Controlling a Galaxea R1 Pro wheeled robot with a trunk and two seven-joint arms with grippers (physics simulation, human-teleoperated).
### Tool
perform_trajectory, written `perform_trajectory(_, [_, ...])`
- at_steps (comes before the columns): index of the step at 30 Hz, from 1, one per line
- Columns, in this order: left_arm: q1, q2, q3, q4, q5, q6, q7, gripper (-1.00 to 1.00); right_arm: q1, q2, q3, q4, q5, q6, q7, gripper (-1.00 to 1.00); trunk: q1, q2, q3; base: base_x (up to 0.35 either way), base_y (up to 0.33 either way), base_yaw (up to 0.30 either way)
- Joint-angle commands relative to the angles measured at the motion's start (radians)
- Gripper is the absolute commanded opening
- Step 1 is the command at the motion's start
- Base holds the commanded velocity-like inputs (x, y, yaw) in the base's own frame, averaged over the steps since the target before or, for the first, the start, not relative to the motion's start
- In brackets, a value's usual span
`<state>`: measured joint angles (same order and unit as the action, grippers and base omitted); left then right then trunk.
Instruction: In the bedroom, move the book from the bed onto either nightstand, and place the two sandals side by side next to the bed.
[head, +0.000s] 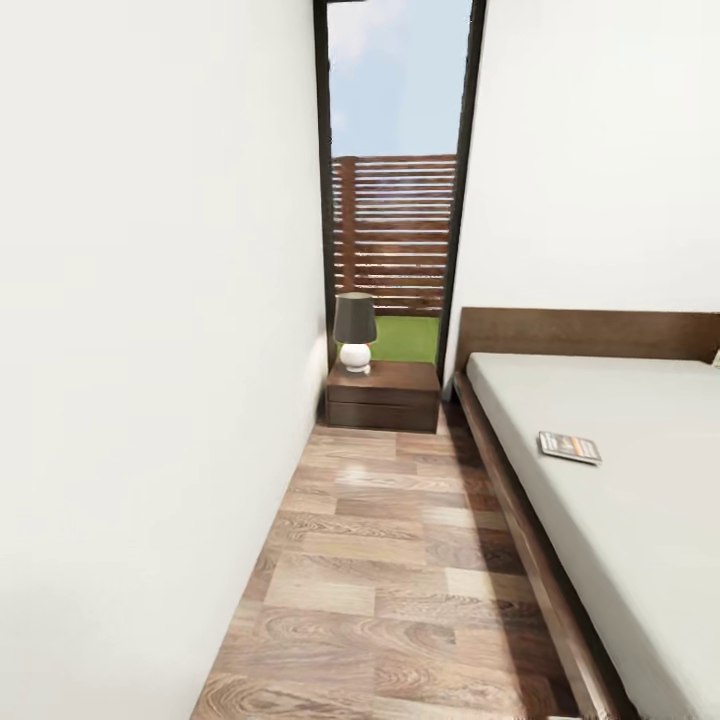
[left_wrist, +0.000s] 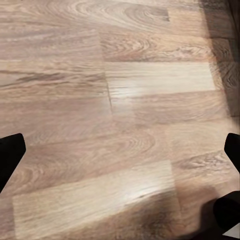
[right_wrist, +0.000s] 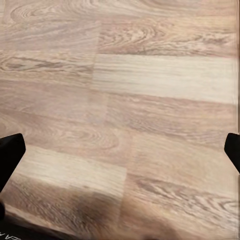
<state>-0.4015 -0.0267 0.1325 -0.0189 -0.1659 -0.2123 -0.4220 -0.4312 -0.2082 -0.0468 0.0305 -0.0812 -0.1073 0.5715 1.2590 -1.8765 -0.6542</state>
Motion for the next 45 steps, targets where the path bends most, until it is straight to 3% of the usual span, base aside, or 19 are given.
perform_trajectory(1, [0.0,0.0,0.008,0.0,-0.01,-0.004,-0.001,1.0,-0.001,0.0,-0.004,0.003,-0.006,-0.002,0.005,1.0,0.0,0.0,-0.001,0.0,0.0,-0.177])
perform_trajectory(19, [0.0,0.0,0.009,0.0,-0.01,-0.004,-0.001,1.0,-0.001,0.0,-0.004,0.003,-0.008,-0.002,0.005,1.0,0.0,0.0,-0.001,0.01,0.001,-0.145])
perform_trajectory(45, [0.0,0.001,0.009,0.0,-0.01,-0.005,-0.001,1.0,-0.001,0.0,-0.004,0.003,-0.008,-0.002,0.005,1.0,0.0,0.0,-0.001,0.291,0.084,-0.003])
